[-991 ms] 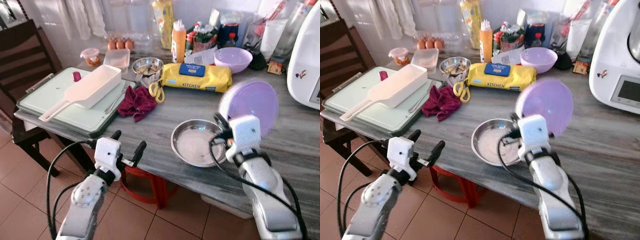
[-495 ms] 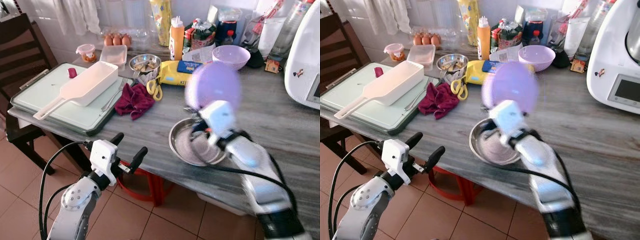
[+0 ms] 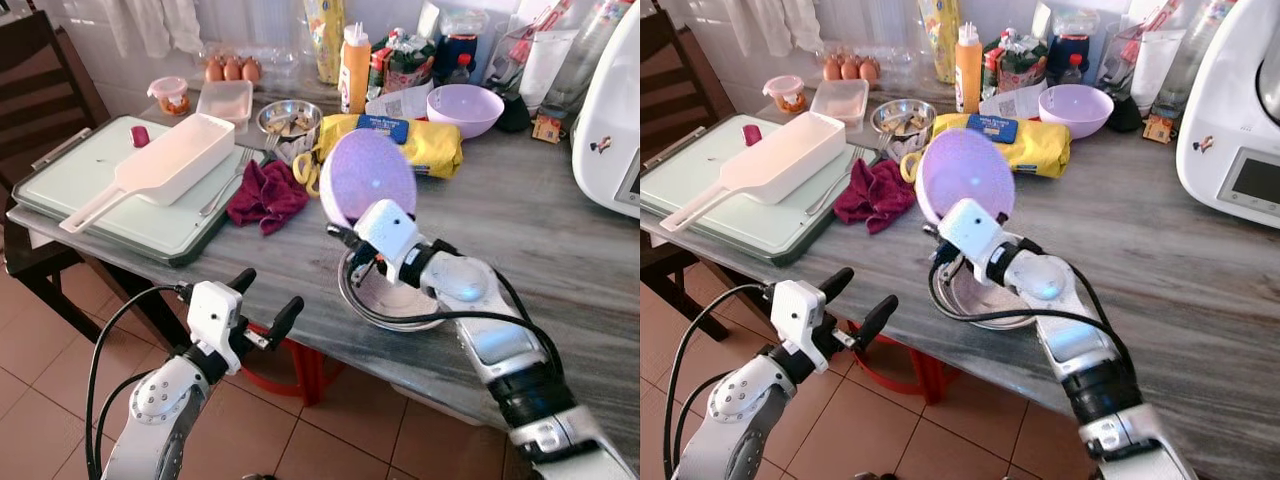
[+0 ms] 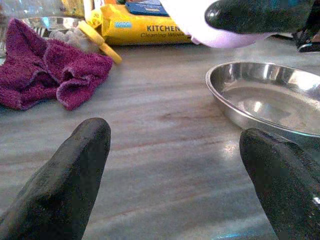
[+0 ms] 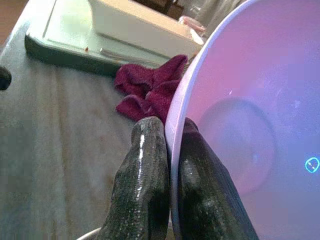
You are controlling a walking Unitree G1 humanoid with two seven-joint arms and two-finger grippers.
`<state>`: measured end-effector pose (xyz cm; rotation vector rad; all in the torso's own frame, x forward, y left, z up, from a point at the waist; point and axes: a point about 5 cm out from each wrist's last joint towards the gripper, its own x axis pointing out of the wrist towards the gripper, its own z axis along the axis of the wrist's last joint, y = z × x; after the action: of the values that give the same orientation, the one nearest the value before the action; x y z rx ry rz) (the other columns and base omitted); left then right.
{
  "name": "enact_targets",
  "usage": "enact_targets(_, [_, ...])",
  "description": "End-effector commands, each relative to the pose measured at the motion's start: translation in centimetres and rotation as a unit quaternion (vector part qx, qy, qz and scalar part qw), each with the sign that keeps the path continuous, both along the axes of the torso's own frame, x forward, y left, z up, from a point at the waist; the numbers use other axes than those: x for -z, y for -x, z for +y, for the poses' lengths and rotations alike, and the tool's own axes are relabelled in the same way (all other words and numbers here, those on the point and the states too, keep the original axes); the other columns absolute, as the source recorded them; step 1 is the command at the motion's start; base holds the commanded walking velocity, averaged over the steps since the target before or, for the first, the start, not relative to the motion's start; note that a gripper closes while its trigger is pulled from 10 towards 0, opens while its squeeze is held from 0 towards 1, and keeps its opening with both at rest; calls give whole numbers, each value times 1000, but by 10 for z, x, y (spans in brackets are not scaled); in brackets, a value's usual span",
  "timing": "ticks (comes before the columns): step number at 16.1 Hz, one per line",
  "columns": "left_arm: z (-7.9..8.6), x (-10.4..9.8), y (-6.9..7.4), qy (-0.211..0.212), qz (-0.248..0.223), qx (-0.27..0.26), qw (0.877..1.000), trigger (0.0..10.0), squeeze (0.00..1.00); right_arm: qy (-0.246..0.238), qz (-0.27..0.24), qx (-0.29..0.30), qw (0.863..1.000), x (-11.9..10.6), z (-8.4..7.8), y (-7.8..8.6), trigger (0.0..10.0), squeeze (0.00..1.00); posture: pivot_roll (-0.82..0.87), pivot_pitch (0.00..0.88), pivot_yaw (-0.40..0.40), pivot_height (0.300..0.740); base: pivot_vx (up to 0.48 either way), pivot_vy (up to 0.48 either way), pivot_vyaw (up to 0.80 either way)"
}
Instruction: Setting the table
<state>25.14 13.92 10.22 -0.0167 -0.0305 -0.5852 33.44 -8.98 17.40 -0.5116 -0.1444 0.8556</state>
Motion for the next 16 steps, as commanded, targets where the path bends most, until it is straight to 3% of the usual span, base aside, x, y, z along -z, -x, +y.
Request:
enact_targets(1, [0, -1, 2, -2, 1, 1, 1000, 10000, 0, 3, -4, -28, 1000, -4, 8, -2, 10000, 0, -12, 142, 31, 740, 0, 0, 0])
enact_targets(16, [0, 1, 7, -2, 13, -4, 1000, 10000, 0, 9, 37, -95, 995, 24, 31, -8, 10000, 0, 21, 139, 22, 740, 0, 0, 0])
